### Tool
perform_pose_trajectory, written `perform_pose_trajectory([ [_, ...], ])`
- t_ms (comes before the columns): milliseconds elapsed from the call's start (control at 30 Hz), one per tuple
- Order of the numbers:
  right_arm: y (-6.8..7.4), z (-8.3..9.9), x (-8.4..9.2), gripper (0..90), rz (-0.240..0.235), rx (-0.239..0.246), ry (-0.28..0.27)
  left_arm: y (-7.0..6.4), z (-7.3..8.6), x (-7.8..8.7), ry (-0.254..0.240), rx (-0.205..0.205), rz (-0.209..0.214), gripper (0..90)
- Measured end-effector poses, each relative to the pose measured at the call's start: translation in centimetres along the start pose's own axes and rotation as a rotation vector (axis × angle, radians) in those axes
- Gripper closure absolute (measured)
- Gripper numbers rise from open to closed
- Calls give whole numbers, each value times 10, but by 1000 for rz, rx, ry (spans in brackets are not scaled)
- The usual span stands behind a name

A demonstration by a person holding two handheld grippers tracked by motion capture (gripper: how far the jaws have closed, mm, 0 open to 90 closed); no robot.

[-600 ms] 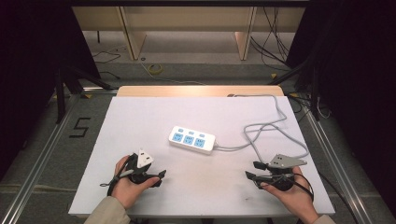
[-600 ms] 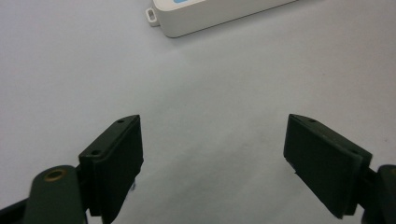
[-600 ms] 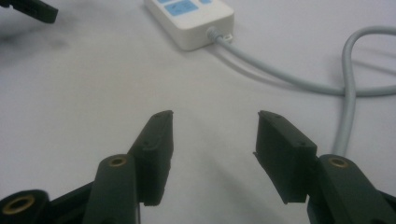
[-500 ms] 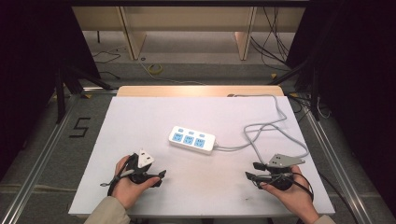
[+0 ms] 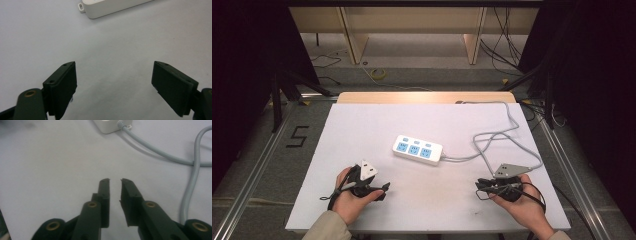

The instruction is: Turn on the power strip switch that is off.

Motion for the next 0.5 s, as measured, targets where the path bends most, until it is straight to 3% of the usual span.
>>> perform_pose_trajectory([
  [100, 2, -6, -1, 900, 3, 14, 21, 0, 0, 0, -2, 0, -2, 200],
  [500, 6, -21, -10, 900, -8, 33, 60, 0, 0, 0, -5, 3, -3, 199],
])
Point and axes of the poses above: each handheld gripper's, and its own axes: x roughly backward along the jaws, z roughly out of its underside, y roughly to its left, the point moved 3 cm from there along -x, roughly forward along the jaws, and after that the axes turned 4 degrees about -x, right-handed, at the moved point
